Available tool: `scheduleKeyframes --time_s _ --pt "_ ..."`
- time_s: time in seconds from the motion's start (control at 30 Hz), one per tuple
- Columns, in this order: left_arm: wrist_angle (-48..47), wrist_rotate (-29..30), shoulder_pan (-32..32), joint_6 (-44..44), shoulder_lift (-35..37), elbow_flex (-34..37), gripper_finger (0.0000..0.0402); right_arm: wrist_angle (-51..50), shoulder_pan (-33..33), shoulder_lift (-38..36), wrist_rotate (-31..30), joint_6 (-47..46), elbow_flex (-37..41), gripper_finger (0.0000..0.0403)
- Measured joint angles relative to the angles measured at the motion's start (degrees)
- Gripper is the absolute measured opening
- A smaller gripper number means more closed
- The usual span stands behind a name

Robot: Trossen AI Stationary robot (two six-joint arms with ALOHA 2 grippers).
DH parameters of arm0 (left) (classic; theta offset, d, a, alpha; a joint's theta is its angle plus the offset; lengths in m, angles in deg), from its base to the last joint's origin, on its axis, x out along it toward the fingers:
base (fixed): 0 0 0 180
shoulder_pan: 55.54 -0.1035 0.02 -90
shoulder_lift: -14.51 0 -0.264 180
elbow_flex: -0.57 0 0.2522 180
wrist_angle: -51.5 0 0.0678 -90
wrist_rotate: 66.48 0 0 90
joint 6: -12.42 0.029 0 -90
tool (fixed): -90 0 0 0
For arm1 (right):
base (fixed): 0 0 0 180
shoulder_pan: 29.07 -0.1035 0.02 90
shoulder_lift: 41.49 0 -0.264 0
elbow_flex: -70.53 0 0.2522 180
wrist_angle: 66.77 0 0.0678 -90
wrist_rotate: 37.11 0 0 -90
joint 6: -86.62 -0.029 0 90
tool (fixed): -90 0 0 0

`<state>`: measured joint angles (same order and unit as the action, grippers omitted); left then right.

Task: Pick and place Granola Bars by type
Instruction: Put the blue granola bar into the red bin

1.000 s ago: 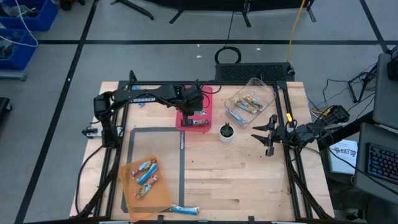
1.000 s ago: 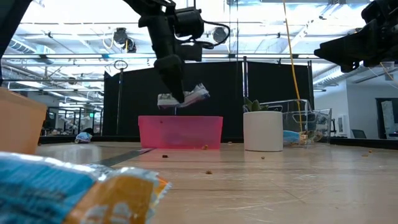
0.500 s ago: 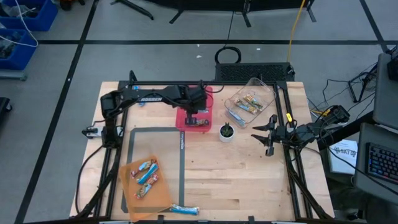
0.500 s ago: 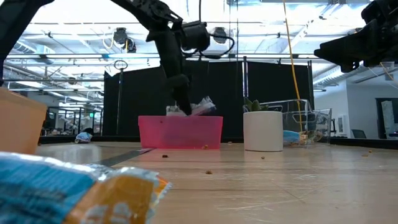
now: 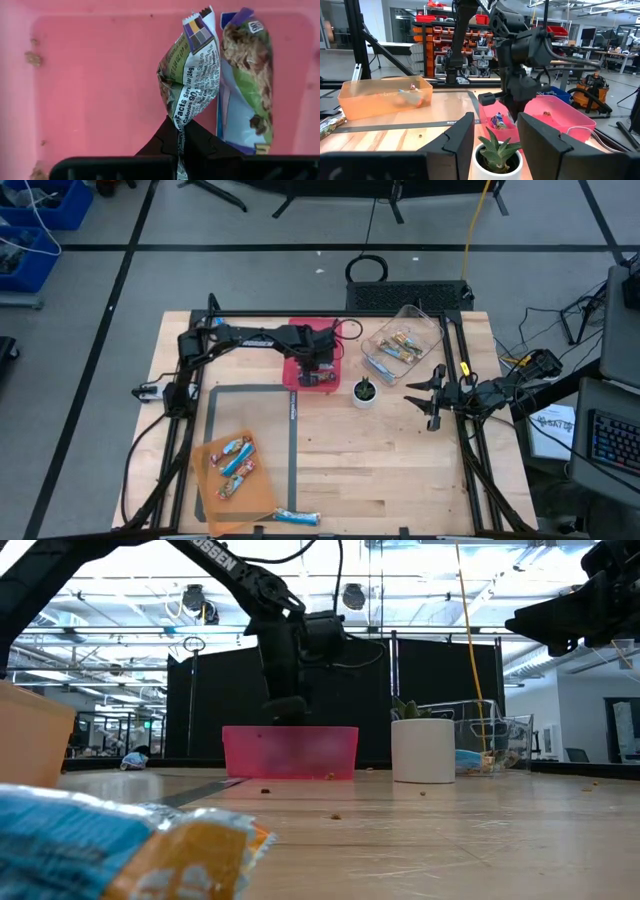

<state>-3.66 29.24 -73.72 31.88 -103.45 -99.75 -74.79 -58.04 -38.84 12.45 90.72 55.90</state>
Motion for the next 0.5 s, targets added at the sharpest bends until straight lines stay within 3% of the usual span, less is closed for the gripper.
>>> scheduleKeyframes --time_s 0.3,0.5 --pt "1.07 -0.57 0.33 -2.29 -0.83 0.0 0.0012 0.0 -0.01 0.0 0.02 0.0 0.01 0.0142" --pt "1.6 0.28 0.33 -4.67 -0.83 0.0 0.0073 0.0 -0.02 -0.01 0.02 0.0 0.01 0.0142"
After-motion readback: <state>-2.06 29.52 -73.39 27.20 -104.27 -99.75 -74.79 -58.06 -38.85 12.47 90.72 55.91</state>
